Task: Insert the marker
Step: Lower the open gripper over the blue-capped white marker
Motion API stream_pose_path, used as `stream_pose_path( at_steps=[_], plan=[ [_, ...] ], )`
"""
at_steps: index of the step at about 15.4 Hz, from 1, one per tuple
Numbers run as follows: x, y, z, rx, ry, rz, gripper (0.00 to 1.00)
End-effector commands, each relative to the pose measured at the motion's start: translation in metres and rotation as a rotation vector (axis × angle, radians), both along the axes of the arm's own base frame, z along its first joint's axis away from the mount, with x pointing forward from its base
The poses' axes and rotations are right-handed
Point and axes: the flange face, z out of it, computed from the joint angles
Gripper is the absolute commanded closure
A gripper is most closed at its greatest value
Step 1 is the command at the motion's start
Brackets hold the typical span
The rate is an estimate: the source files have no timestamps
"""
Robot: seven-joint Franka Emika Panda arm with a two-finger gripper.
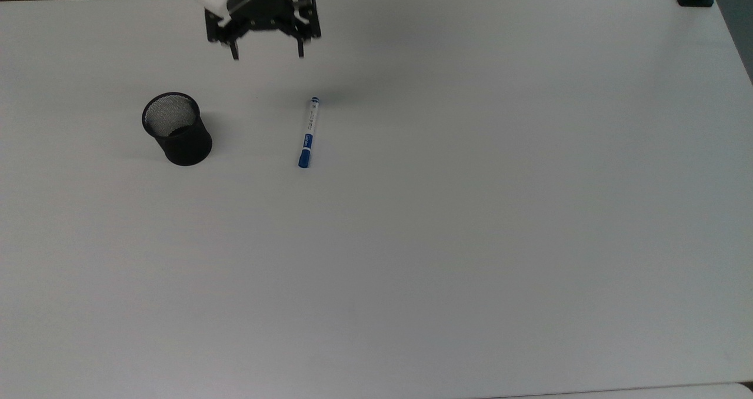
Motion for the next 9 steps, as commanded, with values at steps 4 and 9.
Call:
stream_pose_path(
  at_steps=[4, 9],
  plan=[
    [0.01, 0.018, -0.088, -0.022, -0.094, -0.121, 0.0],
    [0.027, 0.031, -0.135, -0.033, -0.124, -0.151, 0.02]
  ],
)
